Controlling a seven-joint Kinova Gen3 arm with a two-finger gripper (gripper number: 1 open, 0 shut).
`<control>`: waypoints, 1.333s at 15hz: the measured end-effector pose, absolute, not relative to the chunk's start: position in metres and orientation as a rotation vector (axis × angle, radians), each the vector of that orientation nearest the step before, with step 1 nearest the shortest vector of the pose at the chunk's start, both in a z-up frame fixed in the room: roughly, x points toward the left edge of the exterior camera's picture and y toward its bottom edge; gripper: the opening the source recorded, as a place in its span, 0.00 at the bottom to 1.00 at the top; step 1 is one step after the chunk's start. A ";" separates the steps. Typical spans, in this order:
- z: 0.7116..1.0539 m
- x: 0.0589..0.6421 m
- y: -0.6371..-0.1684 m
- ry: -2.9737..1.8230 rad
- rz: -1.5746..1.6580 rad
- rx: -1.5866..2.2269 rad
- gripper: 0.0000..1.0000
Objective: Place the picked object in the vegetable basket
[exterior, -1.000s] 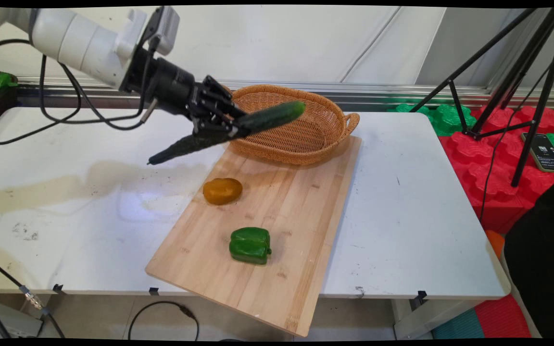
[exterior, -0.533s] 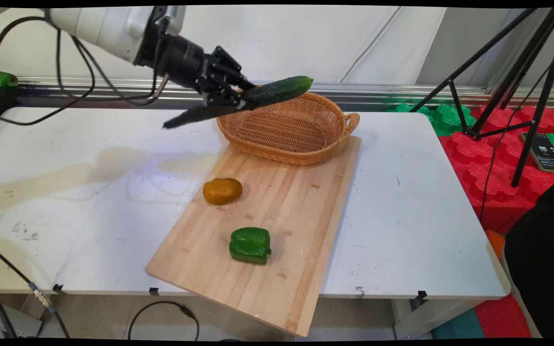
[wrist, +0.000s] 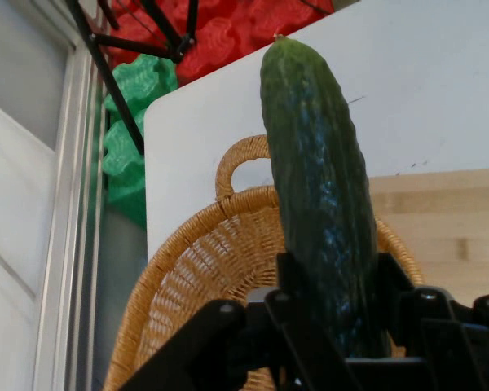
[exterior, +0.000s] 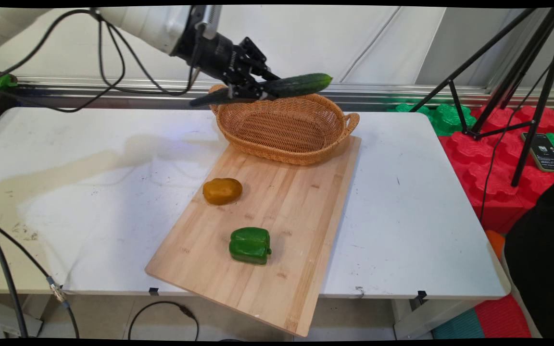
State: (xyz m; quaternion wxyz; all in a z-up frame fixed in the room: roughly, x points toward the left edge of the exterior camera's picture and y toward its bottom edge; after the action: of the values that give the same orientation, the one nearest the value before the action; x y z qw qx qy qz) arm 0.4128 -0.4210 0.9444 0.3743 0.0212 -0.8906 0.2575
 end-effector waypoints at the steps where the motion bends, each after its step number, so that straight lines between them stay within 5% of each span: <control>1: 0.941 0.409 -0.428 -2.286 0.665 0.036 0.00; 20: 0.873 0.364 -0.509 -2.508 0.607 -0.122 0.00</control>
State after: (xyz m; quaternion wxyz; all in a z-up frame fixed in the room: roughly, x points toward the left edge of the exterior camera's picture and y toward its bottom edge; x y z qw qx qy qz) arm 0.3638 -0.5091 0.8733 0.2753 -0.0453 -0.9333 0.2259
